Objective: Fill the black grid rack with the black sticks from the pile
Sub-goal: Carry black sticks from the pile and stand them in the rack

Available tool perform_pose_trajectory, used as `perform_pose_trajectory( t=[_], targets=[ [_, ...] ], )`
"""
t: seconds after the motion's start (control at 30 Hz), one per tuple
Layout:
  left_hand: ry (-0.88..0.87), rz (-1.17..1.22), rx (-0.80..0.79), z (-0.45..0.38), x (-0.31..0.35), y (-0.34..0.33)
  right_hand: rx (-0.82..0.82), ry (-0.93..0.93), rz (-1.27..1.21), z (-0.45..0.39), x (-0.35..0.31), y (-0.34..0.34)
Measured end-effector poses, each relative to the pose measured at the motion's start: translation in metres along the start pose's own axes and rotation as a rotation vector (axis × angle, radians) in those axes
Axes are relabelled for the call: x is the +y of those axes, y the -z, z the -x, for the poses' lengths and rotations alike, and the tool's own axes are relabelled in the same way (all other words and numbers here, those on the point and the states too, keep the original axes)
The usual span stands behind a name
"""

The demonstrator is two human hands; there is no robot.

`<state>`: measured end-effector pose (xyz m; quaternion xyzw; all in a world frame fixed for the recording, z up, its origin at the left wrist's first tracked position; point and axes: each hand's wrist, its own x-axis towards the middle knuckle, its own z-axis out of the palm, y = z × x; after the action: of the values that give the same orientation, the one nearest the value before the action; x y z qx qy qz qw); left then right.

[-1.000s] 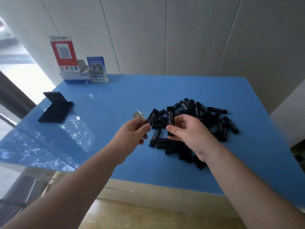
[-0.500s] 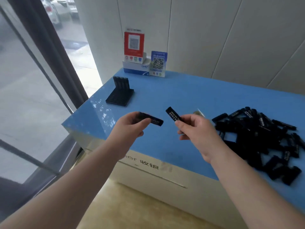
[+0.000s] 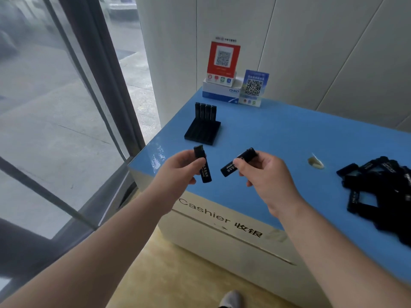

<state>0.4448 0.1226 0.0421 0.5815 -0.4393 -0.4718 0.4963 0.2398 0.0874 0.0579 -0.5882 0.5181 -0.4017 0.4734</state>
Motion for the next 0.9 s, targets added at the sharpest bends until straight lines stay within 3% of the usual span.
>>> perform_pose_trajectory(
  t=[0.33,0.5,0.7,0.9],
  targets=[
    [0.013,-0.079,0.022,-0.080,0.009,0.031,-0.186,0.043,0.071,-0.087,-0.002,-0.035],
    [-0.011,-0.111,0.038,-0.119,0.015,0.048,-0.128,0.051,0.068,-0.133,-0.002,-0.053],
    [-0.014,-0.231,-0.057,-0.172,0.010,0.069,-0.076,0.016,0.134,-0.179,0.007,-0.076],
    [-0.068,-0.417,-0.091,-0.247,0.003,0.088,0.071,-0.043,0.180,-0.220,0.013,-0.101]
  ],
)
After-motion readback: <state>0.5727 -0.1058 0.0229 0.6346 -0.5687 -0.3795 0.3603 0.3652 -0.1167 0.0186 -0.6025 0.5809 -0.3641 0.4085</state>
